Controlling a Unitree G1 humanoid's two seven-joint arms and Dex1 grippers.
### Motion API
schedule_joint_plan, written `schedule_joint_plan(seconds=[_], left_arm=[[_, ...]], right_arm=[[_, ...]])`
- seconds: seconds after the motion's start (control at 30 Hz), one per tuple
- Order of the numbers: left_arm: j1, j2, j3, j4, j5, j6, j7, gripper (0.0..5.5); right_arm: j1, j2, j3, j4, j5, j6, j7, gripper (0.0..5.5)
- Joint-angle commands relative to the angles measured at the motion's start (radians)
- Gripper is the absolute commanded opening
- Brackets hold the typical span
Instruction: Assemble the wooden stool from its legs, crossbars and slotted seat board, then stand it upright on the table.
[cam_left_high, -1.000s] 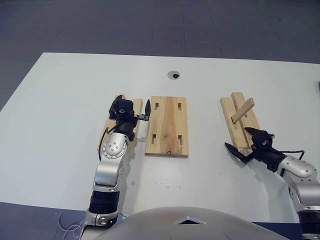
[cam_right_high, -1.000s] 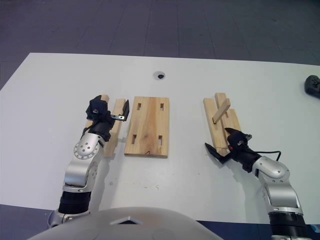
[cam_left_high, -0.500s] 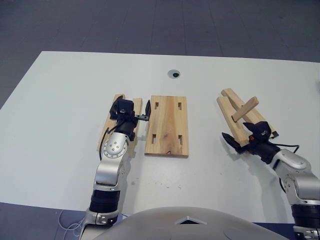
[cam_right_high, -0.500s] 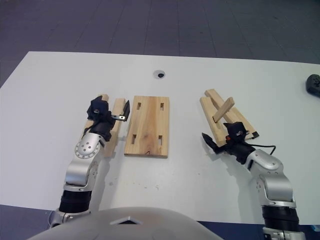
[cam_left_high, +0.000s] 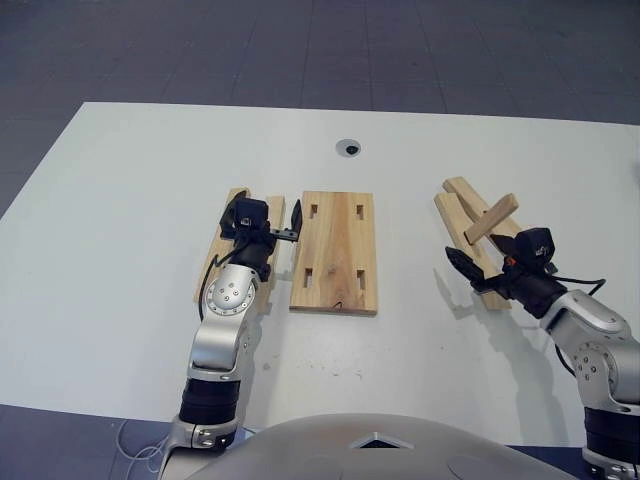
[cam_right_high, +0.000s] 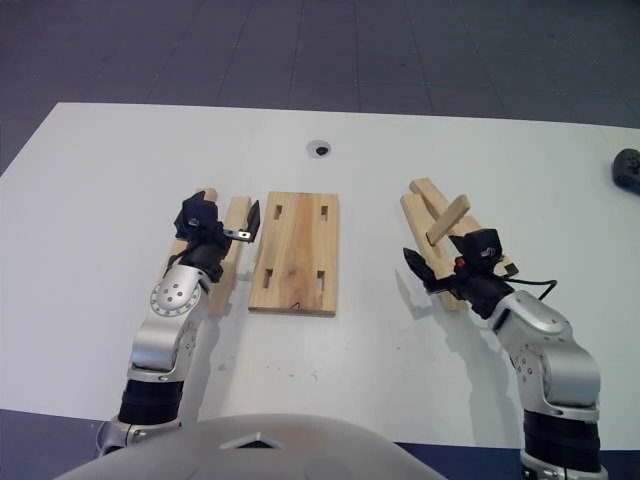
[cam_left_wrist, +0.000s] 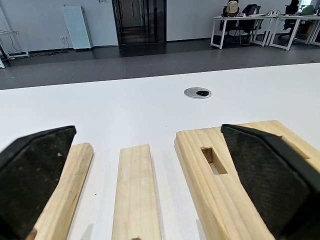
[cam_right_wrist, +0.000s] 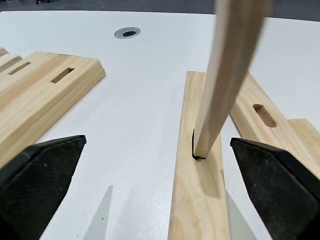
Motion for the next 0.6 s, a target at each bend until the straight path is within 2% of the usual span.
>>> schedule_joint_plan(seconds=[0.03,0.1,0.17,0.6], left_arm=[[-0.009,-0.001,-0.004,0.004,0.008,0.001,-0.002,5.40],[-0.009,-0.001,-0.006,0.005,0.008,0.001,-0.004,5.40],[-0.008,-0.003,-0.008,0.006,0.009,0.002,-0.003,5.40],[-0.001,-0.010,-0.015,0.007,0.011,0.000,0.008,5.40]], right_arm=[[0.054,-0.061,0.061,-0.002,-0.057,0.092,-0.005,5.39],[0.063,-0.067,0.072,0.012,-0.082,0.118,-0.021,5.39],[0.055,-0.064,0.080,0.027,-0.096,0.124,-0.025,5.13],[0.010,-0.036,0.073,0.035,-0.106,0.110,-0.015,2.98]])
